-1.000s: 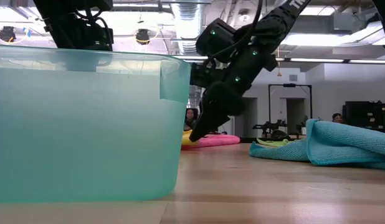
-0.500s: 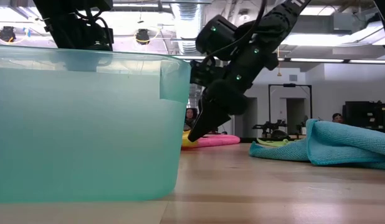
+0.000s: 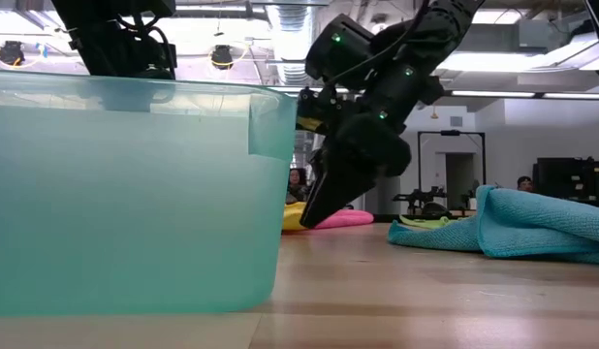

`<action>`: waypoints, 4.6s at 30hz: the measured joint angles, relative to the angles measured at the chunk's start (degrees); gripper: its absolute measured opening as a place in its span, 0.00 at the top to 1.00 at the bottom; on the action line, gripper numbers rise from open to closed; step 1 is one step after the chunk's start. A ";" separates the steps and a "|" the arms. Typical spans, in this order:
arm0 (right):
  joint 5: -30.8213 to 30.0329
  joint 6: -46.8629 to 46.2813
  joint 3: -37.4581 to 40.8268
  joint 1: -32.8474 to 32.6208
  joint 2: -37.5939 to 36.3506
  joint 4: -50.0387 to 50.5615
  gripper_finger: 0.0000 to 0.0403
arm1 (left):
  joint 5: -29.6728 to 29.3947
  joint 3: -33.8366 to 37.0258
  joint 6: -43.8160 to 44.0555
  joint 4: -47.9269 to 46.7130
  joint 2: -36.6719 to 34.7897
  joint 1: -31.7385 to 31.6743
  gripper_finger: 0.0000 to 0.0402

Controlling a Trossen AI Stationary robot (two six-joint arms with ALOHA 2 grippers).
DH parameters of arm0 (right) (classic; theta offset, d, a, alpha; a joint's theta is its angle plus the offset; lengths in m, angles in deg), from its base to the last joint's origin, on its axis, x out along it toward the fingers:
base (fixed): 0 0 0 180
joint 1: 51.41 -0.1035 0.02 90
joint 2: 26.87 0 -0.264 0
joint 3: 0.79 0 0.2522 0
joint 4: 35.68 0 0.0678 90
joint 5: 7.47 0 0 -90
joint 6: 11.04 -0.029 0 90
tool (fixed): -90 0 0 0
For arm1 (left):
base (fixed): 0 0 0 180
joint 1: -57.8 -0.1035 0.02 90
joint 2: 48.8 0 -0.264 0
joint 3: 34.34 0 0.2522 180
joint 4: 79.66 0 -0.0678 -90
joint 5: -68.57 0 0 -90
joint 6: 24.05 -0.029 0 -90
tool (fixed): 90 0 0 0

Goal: Fold microfiber towels
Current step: Fold the yellow towel

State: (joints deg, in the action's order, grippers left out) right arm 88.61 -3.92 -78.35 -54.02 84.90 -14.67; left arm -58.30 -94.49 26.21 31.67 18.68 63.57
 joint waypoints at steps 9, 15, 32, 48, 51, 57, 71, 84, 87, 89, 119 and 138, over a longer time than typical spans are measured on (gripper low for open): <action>0.01 -0.87 -2.15 2.62 -1.33 1.03 0.66 | 0.01 0.00 -0.02 0.02 0.00 -0.01 1.00; -0.01 2.22 -2.59 4.14 -3.69 1.40 0.64 | -0.38 0.00 -0.28 0.35 0.02 -0.01 1.00; -0.18 3.40 -2.14 4.94 0.78 3.28 0.48 | -1.06 0.00 -1.33 0.71 0.02 -0.01 1.00; -0.18 3.85 -2.34 3.40 1.42 2.03 0.71 | -1.13 0.00 -1.29 0.87 0.02 -0.01 1.00; -0.18 3.85 -2.32 3.38 1.44 1.72 0.72 | -1.20 0.00 -1.00 0.87 0.02 -0.01 1.00; -2.30 3.84 -2.34 3.02 1.44 1.07 0.74 | -1.30 0.00 -0.96 0.90 0.02 -0.01 1.00; -4.77 -0.44 -2.36 3.79 -1.92 2.69 0.99 | 0.77 -0.81 -1.42 1.14 0.02 -0.01 1.00; -16.21 0.57 -2.66 16.36 -27.99 8.54 1.00 | -8.32 -23.19 -15.39 -7.74 -0.13 -3.97 1.00; -19.66 1.33 -5.28 19.75 -34.06 10.33 1.00 | -10.43 -29.94 -21.18 -9.10 -0.17 -6.64 1.00; -21.07 2.16 -7.91 21.34 -37.35 12.13 1.00 | -10.51 -33.92 -25.12 -9.41 -0.17 -8.48 1.00; -13.59 -0.16 -21.22 18.65 -43.06 30.35 1.00 | 12.69 -22.39 -43.62 30.08 12.35 -14.89 0.64; -10.49 -11.43 -21.22 2.67 -43.06 41.63 1.00 | 41.79 -22.87 -54.02 40.98 19.59 -25.79 0.48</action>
State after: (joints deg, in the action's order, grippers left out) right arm 78.12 -15.36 -99.57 -51.34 41.84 26.95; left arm -16.50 -117.36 -27.81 72.65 38.27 37.77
